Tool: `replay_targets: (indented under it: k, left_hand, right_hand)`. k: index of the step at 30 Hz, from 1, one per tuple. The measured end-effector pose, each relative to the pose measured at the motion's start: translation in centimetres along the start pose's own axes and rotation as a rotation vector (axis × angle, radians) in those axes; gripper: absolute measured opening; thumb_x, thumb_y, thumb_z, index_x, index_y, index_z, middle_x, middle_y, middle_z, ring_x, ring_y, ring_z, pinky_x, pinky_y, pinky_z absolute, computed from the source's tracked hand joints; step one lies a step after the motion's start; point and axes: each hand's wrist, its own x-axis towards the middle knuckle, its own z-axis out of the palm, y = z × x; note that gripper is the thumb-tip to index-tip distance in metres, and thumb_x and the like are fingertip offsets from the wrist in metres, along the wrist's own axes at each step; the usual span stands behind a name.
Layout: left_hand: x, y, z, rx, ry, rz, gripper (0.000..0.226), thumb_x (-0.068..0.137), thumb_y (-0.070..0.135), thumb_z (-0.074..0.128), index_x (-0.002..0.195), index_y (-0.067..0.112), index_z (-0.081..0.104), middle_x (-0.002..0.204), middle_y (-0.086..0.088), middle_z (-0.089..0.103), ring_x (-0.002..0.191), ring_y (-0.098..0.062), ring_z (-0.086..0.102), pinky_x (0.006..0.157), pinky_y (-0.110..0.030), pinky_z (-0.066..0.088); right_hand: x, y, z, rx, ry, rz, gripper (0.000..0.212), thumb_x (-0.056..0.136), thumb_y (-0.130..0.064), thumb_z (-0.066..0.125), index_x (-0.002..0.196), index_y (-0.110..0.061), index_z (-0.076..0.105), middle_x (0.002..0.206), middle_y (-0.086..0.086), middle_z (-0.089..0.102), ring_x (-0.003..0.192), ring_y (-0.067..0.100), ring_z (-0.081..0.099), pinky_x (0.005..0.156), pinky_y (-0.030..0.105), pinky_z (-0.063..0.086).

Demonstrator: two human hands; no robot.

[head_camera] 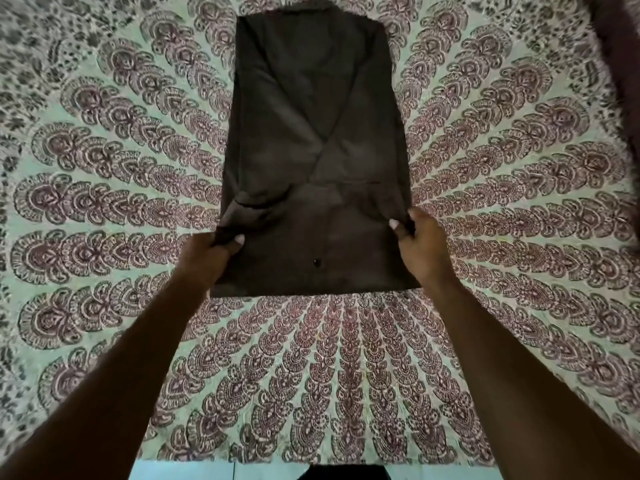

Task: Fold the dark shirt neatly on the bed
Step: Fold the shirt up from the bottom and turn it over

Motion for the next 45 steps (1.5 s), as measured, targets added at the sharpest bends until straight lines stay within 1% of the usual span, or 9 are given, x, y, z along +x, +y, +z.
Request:
replay_targets:
  k: [5, 10, 13, 20, 24, 27, 31, 38, 45]
  left_hand:
    - [0.1, 2.1, 1.1, 0.047, 0.095, -0.023, 0.054, 0.084, 0.043, 0.084, 0.123, 0.008, 0.072, 0.108, -0.007, 0.071, 0.099, -0.026, 0.067, 0.086, -0.036, 0.053]
    - [1.4, 2.6, 0.7, -0.119, 0.162, 0.001, 0.04, 0.083, 0.053, 0.08, 0.093, 0.014, 0.078, 0.1, -0.009, 0.079, 0.099, -0.032, 0.074, 0.095, -0.053, 0.059]
    - [2.2, 3.2, 1.1, -0.182, 0.169, -0.018, 0.03, 0.094, 0.045, 0.073, 0.098, 0.015, 0.078, 0.102, -0.006, 0.079, 0.101, -0.028, 0.073, 0.097, -0.049, 0.058]
    - [3.8, 3.7, 2.3, 0.13, 0.282, 0.075, 0.034, 0.1, 0.031, 0.066, 0.12, 0.003, 0.069, 0.116, -0.019, 0.072, 0.112, -0.038, 0.066, 0.092, -0.041, 0.05]
    - [0.7, 3.2, 3.1, 0.406, 0.489, 0.467, 0.046, 0.102, 0.034, 0.06, 0.141, 0.012, 0.05, 0.142, -0.016, 0.052, 0.129, -0.036, 0.048, 0.101, -0.053, 0.047]
    - [-0.8, 1.3, 4.3, 0.719, 0.314, 0.721, 0.054, 0.102, 0.046, 0.053, 0.153, 0.026, 0.046, 0.166, -0.003, 0.035, 0.151, -0.032, 0.031, 0.121, -0.056, 0.031]
    - [0.6, -0.6, 5.3, 0.941, 0.142, 0.765, 0.067, 0.103, 0.062, 0.038, 0.163, 0.034, 0.028, 0.176, 0.003, 0.004, 0.162, -0.029, 0.002, 0.128, -0.057, 0.015]
    - [2.8, -0.1, 5.9, 1.149, 0.149, 0.766, 0.099, 0.087, 0.071, 0.05, 0.164, 0.015, 0.025, 0.175, -0.008, 0.01, 0.16, -0.033, 0.013, 0.126, -0.062, 0.01]
    - [4.9, 0.6, 5.4, 1.124, 0.107, 0.751, 0.107, 0.08, 0.09, 0.043, 0.166, 0.033, 0.013, 0.175, -0.006, -0.007, 0.159, -0.048, -0.004, 0.125, -0.063, 0.015]
  right_hand:
    - [0.8, -1.3, -0.2, 0.112, -0.007, 0.04, 0.027, 0.095, -0.023, 0.075, 0.118, -0.012, 0.067, 0.106, -0.002, 0.072, 0.096, 0.016, 0.068, 0.079, 0.019, 0.051]
    - [1.4, -3.0, -0.3, 0.208, 0.113, 0.025, 0.023, 0.096, -0.013, 0.073, 0.117, -0.007, 0.067, 0.103, -0.003, 0.068, 0.086, 0.0, 0.063, 0.073, -0.001, 0.043]
    - [3.2, -3.6, 0.0, 0.129, 0.147, 0.001, 0.018, 0.097, -0.014, 0.071, 0.113, -0.008, 0.066, 0.102, 0.001, 0.067, 0.095, 0.017, 0.063, 0.076, 0.017, 0.045]
    - [4.9, -3.2, 0.5, 0.116, 0.127, 0.184, 0.035, 0.095, -0.012, 0.074, 0.128, -0.007, 0.065, 0.118, 0.007, 0.072, 0.111, 0.028, 0.068, 0.097, 0.034, 0.054]
    - [3.1, -3.8, 0.7, -0.193, 0.292, 0.037, 0.038, 0.095, -0.007, 0.058, 0.132, -0.009, 0.06, 0.123, 0.019, 0.064, 0.114, 0.039, 0.061, 0.094, 0.047, 0.051]
    - [-0.7, -6.2, 2.1, -0.352, 0.338, -0.242, 0.046, 0.09, -0.02, 0.046, 0.133, -0.012, 0.059, 0.131, 0.018, 0.055, 0.123, 0.036, 0.053, 0.098, 0.051, 0.046]
    - [-3.9, -7.8, 6.7, -0.495, 0.097, -0.422, 0.052, 0.096, -0.032, 0.049, 0.145, -0.017, 0.055, 0.158, 0.005, 0.044, 0.147, 0.026, 0.039, 0.11, 0.054, 0.032]
    - [0.1, -5.4, 9.5, -0.675, -0.088, -0.366, 0.058, 0.105, -0.049, 0.034, 0.162, -0.041, 0.028, 0.175, -0.01, 0.01, 0.161, 0.017, 0.01, 0.119, 0.066, 0.016]
    - [4.4, -1.6, 5.5, -0.725, 0.071, -0.279, 0.067, 0.098, -0.079, 0.03, 0.16, -0.054, 0.021, 0.176, -0.007, 0.006, 0.162, 0.022, 0.009, 0.124, 0.057, 0.02]
